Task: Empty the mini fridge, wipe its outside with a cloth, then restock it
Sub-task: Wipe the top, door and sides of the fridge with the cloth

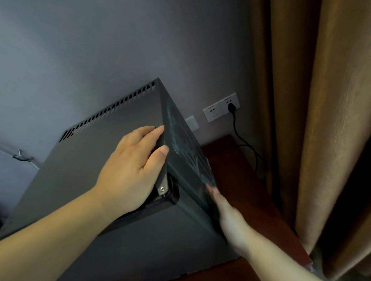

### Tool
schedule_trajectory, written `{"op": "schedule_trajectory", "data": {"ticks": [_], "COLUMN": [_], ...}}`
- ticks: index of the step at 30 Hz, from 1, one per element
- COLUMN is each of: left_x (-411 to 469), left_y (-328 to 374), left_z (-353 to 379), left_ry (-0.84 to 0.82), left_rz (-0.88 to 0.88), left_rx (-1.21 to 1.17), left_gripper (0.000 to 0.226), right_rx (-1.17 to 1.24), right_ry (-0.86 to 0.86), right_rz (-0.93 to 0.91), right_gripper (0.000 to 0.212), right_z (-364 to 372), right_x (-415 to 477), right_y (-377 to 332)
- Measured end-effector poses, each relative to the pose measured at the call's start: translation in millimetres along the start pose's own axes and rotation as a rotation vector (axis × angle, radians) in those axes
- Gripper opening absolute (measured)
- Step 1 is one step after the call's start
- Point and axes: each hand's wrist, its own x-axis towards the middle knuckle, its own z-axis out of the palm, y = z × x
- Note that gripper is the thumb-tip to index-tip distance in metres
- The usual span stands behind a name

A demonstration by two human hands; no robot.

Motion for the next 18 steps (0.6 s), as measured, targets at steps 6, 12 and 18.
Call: {"op": "schedule_trajectory", "data": {"ticks": [6,12,18], "left_x": [1,0,1], "left_y": [-1,0,-1], "left_z": [0,0,0], "left_ry": [-0.006,-0.002,0.000], "left_rz": [0.003,-0.005,-0.012], "left_rx": [0.011,0.007,0.007], "left_gripper": [0.074,0.075,0.073], "right_rx": [-0.039,0.091,-0.037], "right_ry": [-0.063,0.015,-0.066], "right_rz": [-0.070,0.118,-0.012], "right_gripper": [0.064,0.093,0.073], "right_z": [4,-24,-13], "right_x": [10,9,16], "right_y": [0,42,33]}}
